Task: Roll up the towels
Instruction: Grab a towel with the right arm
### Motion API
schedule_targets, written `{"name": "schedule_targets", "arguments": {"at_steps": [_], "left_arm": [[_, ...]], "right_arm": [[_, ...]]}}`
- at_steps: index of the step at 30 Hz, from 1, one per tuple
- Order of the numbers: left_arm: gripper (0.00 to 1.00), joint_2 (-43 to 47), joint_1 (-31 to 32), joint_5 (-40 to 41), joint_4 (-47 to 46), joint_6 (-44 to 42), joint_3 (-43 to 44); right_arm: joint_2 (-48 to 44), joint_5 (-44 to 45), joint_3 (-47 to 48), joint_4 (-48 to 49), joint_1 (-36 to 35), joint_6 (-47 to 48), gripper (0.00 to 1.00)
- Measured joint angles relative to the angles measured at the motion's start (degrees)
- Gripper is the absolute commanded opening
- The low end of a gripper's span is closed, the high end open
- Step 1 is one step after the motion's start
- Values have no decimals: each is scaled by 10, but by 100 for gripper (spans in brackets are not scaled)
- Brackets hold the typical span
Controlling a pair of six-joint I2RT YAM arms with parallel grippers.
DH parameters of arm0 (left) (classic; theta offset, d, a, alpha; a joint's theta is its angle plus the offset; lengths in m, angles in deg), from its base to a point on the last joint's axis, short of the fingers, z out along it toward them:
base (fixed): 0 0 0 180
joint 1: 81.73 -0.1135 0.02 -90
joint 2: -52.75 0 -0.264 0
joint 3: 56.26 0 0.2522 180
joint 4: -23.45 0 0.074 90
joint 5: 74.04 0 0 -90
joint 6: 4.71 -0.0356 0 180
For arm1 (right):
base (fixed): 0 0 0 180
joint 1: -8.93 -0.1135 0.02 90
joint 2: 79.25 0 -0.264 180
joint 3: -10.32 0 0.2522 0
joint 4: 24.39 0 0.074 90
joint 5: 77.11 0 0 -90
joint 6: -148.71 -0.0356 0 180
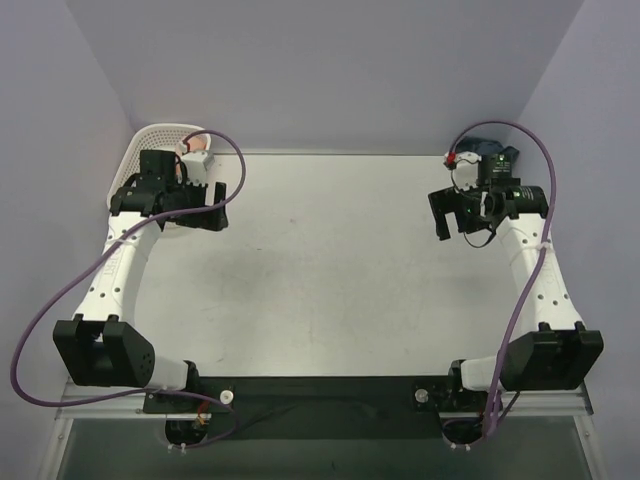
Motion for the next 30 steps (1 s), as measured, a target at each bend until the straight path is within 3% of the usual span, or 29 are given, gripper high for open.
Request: {"name": "schedule_targets", "arguments": {"at_steps": [7, 11, 18, 24, 30], "left_arm": [[97, 0, 0, 29, -9, 28, 5], [98, -3, 0, 34, -11, 31, 7], [97, -9, 0, 26, -12, 33, 41], [97, -9, 0, 4, -23, 39, 50], [97, -9, 0, 0, -24, 39, 50]], "right_arm": [[137, 48, 118, -10, 1, 54, 100], [265, 66, 263, -9, 14, 85, 100], [505, 177, 507, 34, 40, 132, 100], [623, 276, 526, 142, 55, 211, 100], [688, 320, 526, 256, 74, 280, 100]]}}
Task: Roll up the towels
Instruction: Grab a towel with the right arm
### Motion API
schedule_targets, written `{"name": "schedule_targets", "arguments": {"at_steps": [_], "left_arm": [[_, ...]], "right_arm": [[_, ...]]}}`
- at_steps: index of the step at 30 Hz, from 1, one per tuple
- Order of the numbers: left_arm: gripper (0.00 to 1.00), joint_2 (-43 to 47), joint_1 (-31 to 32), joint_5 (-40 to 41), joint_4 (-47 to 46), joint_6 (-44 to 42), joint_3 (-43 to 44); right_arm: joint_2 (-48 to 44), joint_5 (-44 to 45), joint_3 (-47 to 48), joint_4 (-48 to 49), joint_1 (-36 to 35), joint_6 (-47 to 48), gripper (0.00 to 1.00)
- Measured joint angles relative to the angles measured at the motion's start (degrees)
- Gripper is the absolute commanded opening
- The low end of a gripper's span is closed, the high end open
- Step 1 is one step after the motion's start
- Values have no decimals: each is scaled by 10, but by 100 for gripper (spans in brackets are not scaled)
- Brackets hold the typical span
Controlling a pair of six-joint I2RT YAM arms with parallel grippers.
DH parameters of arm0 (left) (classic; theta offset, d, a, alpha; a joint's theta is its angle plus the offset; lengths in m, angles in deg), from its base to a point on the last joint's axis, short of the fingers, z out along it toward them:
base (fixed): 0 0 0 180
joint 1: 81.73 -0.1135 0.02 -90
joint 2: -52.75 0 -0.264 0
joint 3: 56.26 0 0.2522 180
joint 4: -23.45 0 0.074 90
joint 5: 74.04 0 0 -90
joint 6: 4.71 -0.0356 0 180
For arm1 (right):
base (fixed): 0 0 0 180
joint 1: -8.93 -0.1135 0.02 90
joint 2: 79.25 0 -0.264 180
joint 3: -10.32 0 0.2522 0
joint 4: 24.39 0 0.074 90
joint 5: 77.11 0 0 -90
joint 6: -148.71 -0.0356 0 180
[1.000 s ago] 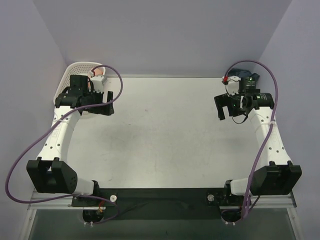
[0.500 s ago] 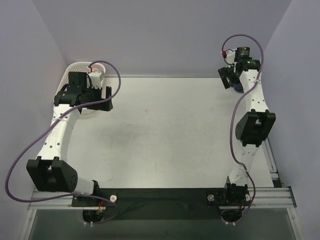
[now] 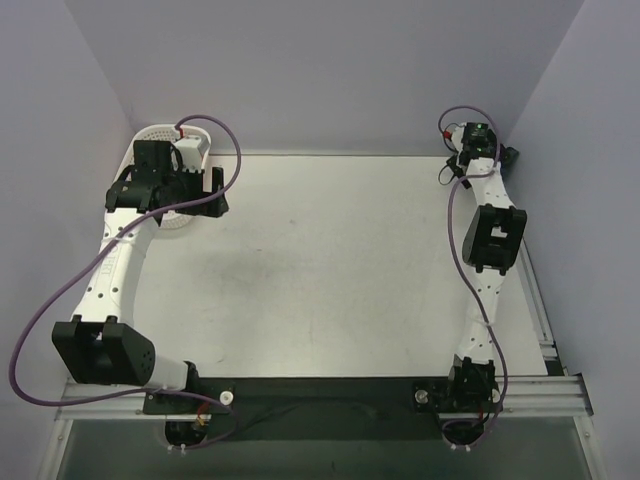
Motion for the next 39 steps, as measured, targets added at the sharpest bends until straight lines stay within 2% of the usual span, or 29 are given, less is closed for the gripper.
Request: {"name": "schedule_targets", "arguments": {"at_steps": [8, 19, 21, 22, 25, 26, 28, 29, 30, 34, 39], "left_arm": [[97, 0, 0, 0, 0, 3, 0], [97, -8, 0, 0, 4, 5, 12], [97, -8, 0, 0, 4, 4, 13], [97, -8, 0, 0, 4, 4, 14], [97, -8, 0, 1, 4, 3, 14], [97, -8, 0, 2, 4, 2, 14], [97, -8, 0, 3, 5, 2, 15], [97, -8, 0, 3, 5, 2, 15], [97, -8, 0, 4, 5, 1, 15], [97, -10, 0, 8, 7, 0, 23], [97, -21, -7, 1, 13, 8, 45]], "right_arm": [[35, 24, 2, 158, 27, 92, 100], [100, 8, 3, 277, 32, 157, 100], [103, -1, 4, 290, 32, 164, 96], [105, -8, 5, 297, 32, 168, 94], [112, -26, 9, 309, 32, 177, 77], [115, -31, 10, 312, 32, 179, 57], [120, -42, 10, 312, 32, 184, 33], [122, -46, 10, 311, 32, 184, 10], [124, -51, 10, 307, 32, 184, 0], [118, -62, -6, 293, 29, 173, 0], [56, -79, -93, 262, 12, 139, 0]]}}
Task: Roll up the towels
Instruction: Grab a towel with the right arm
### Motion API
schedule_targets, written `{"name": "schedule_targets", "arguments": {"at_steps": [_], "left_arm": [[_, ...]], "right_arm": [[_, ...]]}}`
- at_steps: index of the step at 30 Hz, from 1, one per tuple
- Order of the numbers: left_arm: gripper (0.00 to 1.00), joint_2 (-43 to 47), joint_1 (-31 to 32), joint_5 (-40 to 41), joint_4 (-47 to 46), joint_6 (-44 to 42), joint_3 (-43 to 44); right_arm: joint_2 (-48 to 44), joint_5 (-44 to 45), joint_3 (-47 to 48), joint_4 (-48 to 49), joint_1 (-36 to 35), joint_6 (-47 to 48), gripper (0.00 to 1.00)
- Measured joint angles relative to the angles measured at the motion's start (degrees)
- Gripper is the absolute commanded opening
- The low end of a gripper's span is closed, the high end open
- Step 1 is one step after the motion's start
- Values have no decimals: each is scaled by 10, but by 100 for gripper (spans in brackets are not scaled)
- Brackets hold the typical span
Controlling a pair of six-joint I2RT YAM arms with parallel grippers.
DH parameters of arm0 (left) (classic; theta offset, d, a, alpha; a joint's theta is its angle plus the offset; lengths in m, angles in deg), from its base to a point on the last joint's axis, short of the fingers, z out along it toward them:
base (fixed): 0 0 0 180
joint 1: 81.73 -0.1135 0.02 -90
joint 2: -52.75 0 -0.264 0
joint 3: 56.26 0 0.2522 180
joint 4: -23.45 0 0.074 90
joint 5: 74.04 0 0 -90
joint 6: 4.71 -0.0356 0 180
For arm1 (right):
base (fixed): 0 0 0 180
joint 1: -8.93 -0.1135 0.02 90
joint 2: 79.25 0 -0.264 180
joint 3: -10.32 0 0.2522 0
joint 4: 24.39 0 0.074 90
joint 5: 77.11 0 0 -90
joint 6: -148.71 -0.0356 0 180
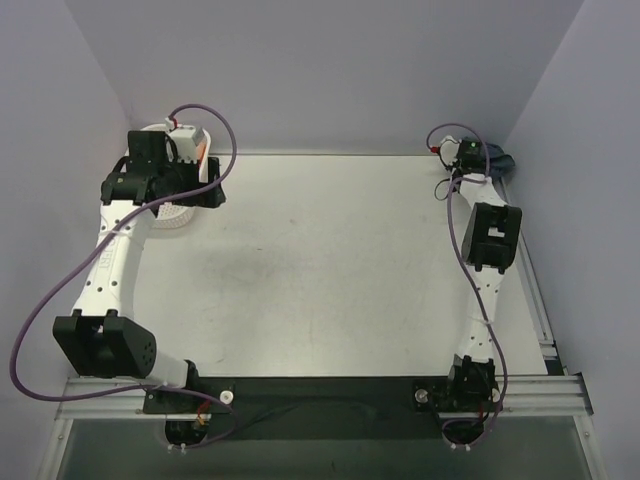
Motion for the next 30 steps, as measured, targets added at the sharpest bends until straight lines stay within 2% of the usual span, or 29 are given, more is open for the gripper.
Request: {"name": "schedule_targets", "arguments": {"at_steps": [4, 10, 15, 16, 17, 19, 20, 21, 23, 30], "left_arm": [[97, -3, -9, -19, 2, 3, 4], [97, -3, -20, -67, 9, 4, 16], [97, 1, -47, -108, 11, 5, 20], [98, 2, -50, -116, 11, 5, 20], [97, 4, -53, -122, 12, 5, 20], [97, 9, -55, -135, 14, 5, 20], [97, 12, -55, -140, 14, 5, 20], [97, 14, -55, -145, 14, 5, 20], [97, 20, -55, -152, 14, 5, 20], [97, 33, -56, -149, 14, 5, 16]], "right_arm": [[-125, -40, -90, -78, -36, -48, 0], [-350, -98, -202, -155, -129, -96, 0], [-468, -131, -256, -221, -192, -153, 0], [-480, -132, -261, -239, -197, -165, 6], [-483, -131, -261, -255, -200, -175, 35], [-476, -117, -255, -279, -197, -188, 66], [-462, -109, -246, -291, -190, -189, 89], [-443, -103, -235, -300, -180, -189, 94], [-385, -87, -187, -317, -149, -181, 97], [-151, -46, 19, -319, -31, -156, 98]]}}
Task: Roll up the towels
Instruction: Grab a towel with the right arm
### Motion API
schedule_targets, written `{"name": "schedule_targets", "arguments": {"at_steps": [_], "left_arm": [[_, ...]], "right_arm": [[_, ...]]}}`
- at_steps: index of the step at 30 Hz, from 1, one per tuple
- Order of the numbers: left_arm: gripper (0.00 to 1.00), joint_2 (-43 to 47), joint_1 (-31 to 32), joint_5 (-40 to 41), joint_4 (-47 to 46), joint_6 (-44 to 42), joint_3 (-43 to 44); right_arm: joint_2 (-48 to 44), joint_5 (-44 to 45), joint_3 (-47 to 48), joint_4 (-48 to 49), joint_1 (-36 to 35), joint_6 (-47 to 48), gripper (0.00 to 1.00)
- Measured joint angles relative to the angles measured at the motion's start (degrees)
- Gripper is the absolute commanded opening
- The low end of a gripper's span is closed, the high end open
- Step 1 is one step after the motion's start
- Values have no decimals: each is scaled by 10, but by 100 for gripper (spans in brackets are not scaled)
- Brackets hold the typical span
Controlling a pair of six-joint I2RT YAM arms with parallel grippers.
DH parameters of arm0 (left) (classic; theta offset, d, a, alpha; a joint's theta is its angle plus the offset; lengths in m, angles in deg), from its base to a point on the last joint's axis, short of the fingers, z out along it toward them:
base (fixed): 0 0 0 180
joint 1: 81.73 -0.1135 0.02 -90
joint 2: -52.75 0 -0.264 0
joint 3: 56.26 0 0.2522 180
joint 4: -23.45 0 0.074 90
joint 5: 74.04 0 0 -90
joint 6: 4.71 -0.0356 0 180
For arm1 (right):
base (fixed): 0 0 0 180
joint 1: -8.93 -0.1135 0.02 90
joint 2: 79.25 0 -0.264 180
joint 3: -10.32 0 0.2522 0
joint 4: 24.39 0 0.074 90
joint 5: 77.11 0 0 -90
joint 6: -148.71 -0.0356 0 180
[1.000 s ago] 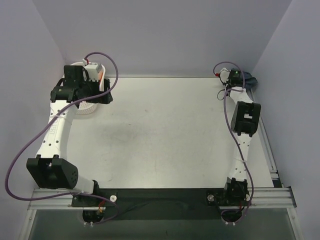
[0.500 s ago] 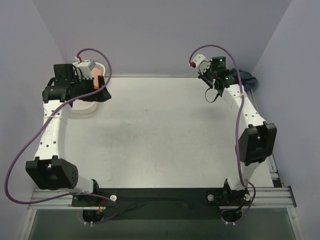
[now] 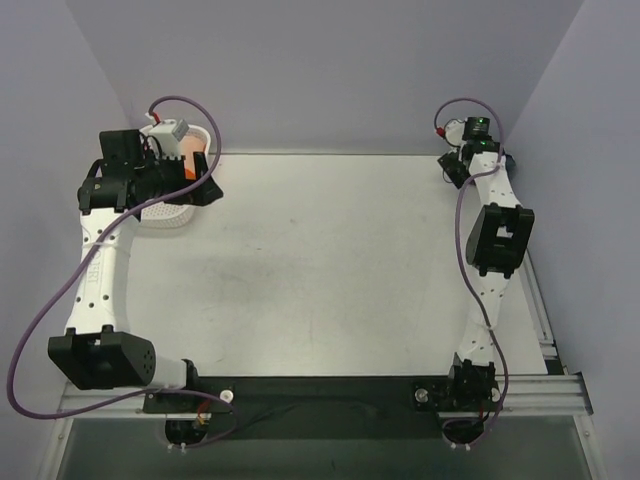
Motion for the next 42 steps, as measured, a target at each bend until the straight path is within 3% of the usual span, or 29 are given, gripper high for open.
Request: {"name": "schedule_targets", "arguments": {"at_steps": [4, 18, 21, 22, 23, 24, 25, 27, 31, 35, 42], "left_arm": [[97, 0, 0, 9, 1, 0, -4], [97, -1, 0, 51, 3, -3, -28], [97, -4, 0, 57, 3, -6, -28], [97, -7, 0, 58, 3, -6, -28], [97, -10, 0, 59, 3, -6, -28], [97, -13, 0, 59, 3, -6, -28], [97, -16, 0, 60, 4, -6, -27], [97, -21, 0, 59, 3, -6, -27], [97, -23, 0, 51, 4, -6, -26], [97, -23, 0, 38, 3, -6, -25], [97, -10, -1, 19, 3, -6, -26]], "right_arm": [[63, 11, 37, 32, 26, 25, 100], [176, 16, 87, 235, 5, 110, 98], [196, 19, 104, 262, 8, 132, 90], [200, 19, 107, 269, 9, 138, 80], [202, 19, 108, 272, 9, 143, 69], [203, 18, 109, 271, 10, 145, 50], [206, 18, 110, 267, 10, 151, 20], [209, 17, 105, 247, 9, 152, 0], [174, 23, 41, 240, 2, 158, 0], [94, 16, -41, 173, -28, 133, 0], [-123, -43, -158, 31, -148, 39, 0]]}}
